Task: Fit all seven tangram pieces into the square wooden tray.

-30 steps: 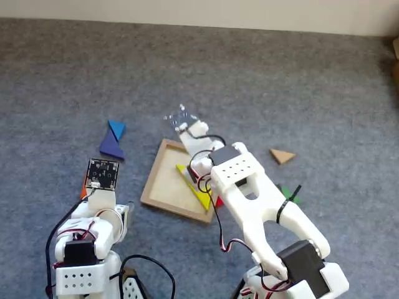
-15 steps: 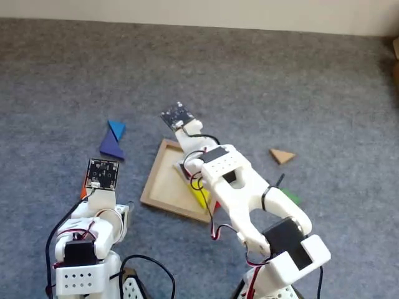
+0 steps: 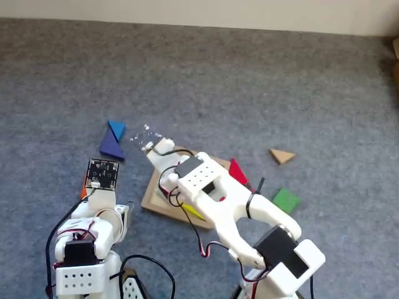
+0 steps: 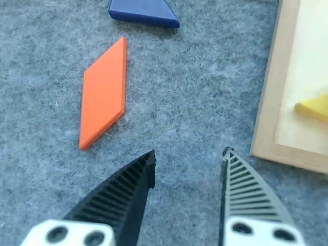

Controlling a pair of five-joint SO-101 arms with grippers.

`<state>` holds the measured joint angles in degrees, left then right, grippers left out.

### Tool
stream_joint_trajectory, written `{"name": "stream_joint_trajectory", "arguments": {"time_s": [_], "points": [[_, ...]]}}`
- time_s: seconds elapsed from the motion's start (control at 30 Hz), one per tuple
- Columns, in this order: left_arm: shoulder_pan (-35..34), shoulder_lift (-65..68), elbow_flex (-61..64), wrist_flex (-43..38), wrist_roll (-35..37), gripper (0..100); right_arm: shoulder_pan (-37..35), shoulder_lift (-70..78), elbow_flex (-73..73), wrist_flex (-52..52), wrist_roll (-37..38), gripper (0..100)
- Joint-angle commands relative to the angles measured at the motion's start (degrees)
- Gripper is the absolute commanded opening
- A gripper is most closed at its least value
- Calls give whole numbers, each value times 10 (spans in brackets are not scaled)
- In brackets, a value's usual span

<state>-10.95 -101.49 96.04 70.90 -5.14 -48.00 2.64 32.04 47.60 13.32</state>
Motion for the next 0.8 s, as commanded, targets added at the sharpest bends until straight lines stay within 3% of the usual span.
{"name": "stream_joint_trajectory", "arguments": {"time_s": [0.0, 0.47, 0.63, 0.77], "points": [[-3, -29, 12, 3, 5, 213, -24, 0, 0, 46, -4, 95], [-3, -29, 12, 3, 5, 213, 4, -208, 56, 78, -6, 94], [-3, -29, 12, 3, 5, 213, 59, -196, 65, 54, -4, 94], [-3, -29, 12, 3, 5, 213, 62, -131, 87, -17, -4, 94]]}}
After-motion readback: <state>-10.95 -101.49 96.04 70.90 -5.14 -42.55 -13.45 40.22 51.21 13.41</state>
